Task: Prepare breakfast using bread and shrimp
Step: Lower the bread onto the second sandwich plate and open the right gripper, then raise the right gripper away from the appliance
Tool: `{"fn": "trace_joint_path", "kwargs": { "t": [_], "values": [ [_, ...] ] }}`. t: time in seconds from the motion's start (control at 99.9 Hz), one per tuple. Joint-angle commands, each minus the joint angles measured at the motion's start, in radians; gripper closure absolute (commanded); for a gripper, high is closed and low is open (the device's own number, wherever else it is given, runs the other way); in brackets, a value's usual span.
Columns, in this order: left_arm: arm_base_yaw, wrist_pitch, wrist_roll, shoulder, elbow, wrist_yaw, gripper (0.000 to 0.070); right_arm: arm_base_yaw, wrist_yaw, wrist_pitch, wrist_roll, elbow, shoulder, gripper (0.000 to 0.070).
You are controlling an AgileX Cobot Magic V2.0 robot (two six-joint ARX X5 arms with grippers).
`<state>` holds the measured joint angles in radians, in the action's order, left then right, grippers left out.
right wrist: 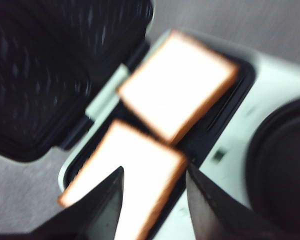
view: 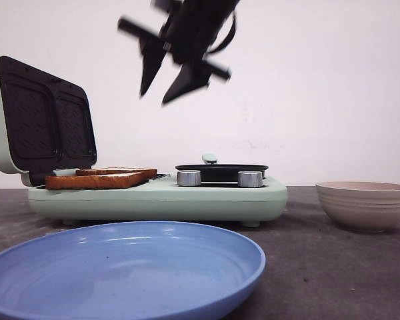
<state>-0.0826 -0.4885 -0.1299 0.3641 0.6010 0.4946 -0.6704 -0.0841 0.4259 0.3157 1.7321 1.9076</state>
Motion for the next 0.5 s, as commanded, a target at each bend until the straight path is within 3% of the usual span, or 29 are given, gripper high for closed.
{"fn": "trace_joint_path", "kwargs": {
  "t": [0.0, 0.15, 0.29, 0.41, 0.49],
  "values": [
    [0.0, 0.011, 0.013, 0.001, 0.002, -0.008, 0.0231, 0.004, 0.016, 0.011, -0.09, 0.028, -0.027, 0.0462],
    [0.0, 0.011, 0.013, 0.001, 0.002, -0.029, 0.023, 0.021, 0.063, 0.101, -0.142, 0.028, -0.117, 0.0468],
    [0.0, 0.011, 0.013, 0.001, 0.002, -0.031, 0.023, 0.034, 0.06, 0.147, -0.171, 0.021, -0.198, 0.0577],
    [0.0, 0.011, 0.013, 0.001, 0.002, -0.031, 0.023, 0.045, 0.058, 0.156, -0.199, 0.008, -0.275, 0.0603],
    [0.0, 0.011, 0.013, 0.001, 0.002, -0.031, 0.023, 0.047, 0.06, 0.196, -0.228, 0.007, -0.317, 0.0693]
  ]
}}
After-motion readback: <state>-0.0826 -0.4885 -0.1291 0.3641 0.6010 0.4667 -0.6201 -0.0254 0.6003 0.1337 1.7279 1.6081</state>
